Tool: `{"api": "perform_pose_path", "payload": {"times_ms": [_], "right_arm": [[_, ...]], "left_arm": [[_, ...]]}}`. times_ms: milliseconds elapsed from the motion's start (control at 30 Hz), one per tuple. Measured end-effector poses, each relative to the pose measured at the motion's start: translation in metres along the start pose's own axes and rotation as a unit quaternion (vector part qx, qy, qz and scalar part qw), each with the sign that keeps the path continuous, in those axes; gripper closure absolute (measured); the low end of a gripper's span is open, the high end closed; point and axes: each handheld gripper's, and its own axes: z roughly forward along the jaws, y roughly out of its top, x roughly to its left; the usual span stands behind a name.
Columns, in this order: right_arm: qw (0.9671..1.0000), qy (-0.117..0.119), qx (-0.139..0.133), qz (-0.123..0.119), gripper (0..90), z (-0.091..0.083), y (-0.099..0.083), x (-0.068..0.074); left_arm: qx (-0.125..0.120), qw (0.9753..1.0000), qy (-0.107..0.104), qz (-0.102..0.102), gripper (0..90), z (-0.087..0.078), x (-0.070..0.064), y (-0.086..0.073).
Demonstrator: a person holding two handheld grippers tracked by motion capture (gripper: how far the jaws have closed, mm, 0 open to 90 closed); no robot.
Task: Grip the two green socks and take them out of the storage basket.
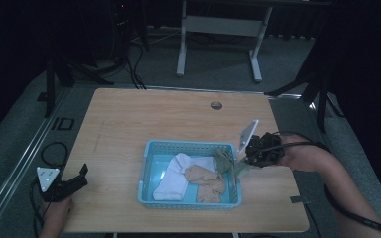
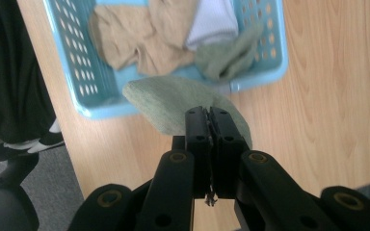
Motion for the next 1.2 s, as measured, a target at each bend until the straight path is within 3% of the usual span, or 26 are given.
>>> {"api": "perform_pose_path", "payload": {"times_ms": [233, 433, 633, 867, 1200], "right_arm": [[0.9991, 0.011, 0.009, 0.039, 87.7, 0.019, -0.035, -0.004], [0.9973, 0.021, 0.020, 0.067, 87.7, 0.051, -0.054, -0.008], [0.9945, 0.051, 0.025, 0.088, 87.7, 0.088, -0.074, 0.000], [0.9895, 0.085, 0.027, 0.114, 87.6, 0.120, -0.099, 0.012], [0.9858, 0.096, 0.041, 0.131, 87.2, 0.146, -0.112, 0.020]], "left_arm": [[0.001, 1.0000, 0.001, 0.002, 0.7, 0.000, 0.000, 0.000], [0.002, 1.0000, 0.002, 0.001, 0.7, 0.000, 0.000, 0.000], [0.002, 1.0000, 0.003, 0.003, 0.7, 0.000, -0.001, 0.000], [0.002, 1.0000, 0.002, 0.005, 0.7, 0.000, -0.001, 0.000], [0.004, 1.0000, 0.001, 0.007, 0.7, 0.000, -0.001, 0.000]]}}
